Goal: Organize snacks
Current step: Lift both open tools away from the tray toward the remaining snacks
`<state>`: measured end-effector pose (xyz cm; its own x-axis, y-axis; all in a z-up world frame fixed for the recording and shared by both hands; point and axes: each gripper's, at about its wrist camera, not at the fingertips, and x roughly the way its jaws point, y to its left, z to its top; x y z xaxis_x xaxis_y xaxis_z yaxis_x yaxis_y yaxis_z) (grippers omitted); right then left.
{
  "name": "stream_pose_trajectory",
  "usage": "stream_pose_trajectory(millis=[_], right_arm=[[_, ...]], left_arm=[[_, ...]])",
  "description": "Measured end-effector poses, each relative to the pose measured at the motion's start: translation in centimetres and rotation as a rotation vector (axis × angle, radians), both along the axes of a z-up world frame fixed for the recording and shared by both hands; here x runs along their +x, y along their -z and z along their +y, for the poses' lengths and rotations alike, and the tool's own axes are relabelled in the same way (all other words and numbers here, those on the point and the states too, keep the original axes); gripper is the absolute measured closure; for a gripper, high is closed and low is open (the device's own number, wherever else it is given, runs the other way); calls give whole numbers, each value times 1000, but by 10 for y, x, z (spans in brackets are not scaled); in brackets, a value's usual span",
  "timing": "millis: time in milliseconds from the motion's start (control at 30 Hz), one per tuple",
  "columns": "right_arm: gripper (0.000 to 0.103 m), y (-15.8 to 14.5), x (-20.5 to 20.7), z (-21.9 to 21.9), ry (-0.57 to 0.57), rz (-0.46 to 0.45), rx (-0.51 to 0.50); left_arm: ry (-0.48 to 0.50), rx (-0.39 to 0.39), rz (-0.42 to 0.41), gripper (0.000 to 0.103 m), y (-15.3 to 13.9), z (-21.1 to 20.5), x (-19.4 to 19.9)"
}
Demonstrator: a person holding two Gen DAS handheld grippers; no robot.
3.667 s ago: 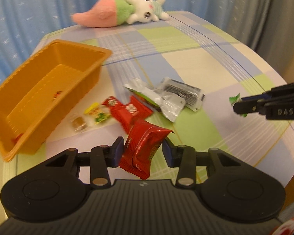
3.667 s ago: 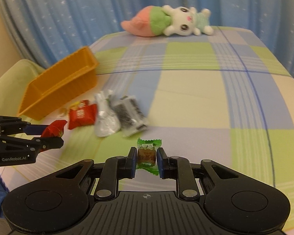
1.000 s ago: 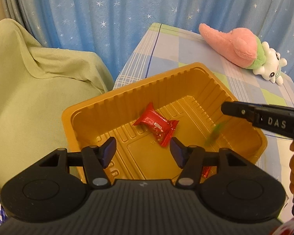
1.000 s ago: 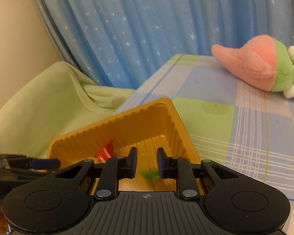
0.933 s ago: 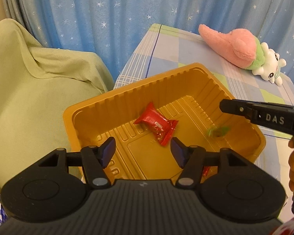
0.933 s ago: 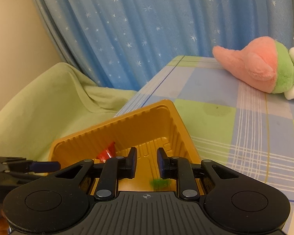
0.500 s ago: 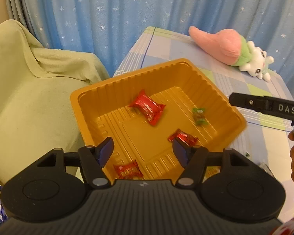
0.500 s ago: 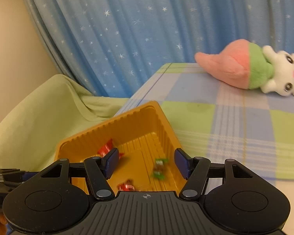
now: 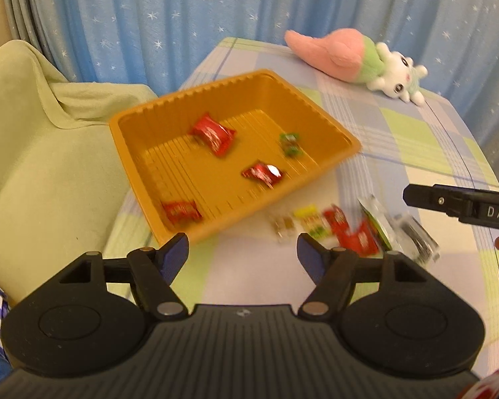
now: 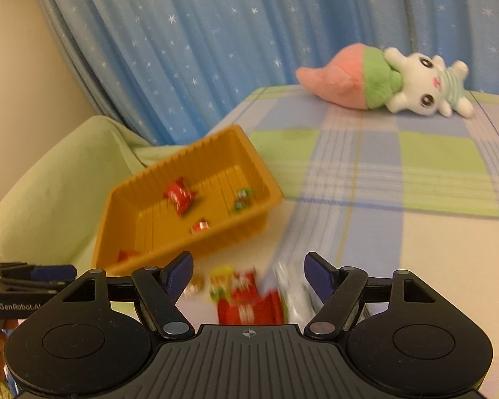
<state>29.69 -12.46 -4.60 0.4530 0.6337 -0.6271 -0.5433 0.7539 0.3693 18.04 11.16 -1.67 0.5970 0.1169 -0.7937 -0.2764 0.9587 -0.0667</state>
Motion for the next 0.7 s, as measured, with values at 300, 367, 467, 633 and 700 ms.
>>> stream_pose_trajectory(millis=[300,367,467,633,700], right_arm=[[29,14,-37,-41,-3,29,-37],[29,17,-43,-48,-4,32,-49],[29,21,-51,-57,-4,38,-58],[29,27,-58,-66,-8,49,-79],[29,29,-60,-68,-14,53,-83]], left_arm=[[-9,-8,21,33,14,-31,-33],[-15,-5,29,33,17,-36,-39],[-23,4,38,33,22,-42,-46],[-29,22,46,33,28,-48,-54],[-30,30,42,33,30,-50,-58]])
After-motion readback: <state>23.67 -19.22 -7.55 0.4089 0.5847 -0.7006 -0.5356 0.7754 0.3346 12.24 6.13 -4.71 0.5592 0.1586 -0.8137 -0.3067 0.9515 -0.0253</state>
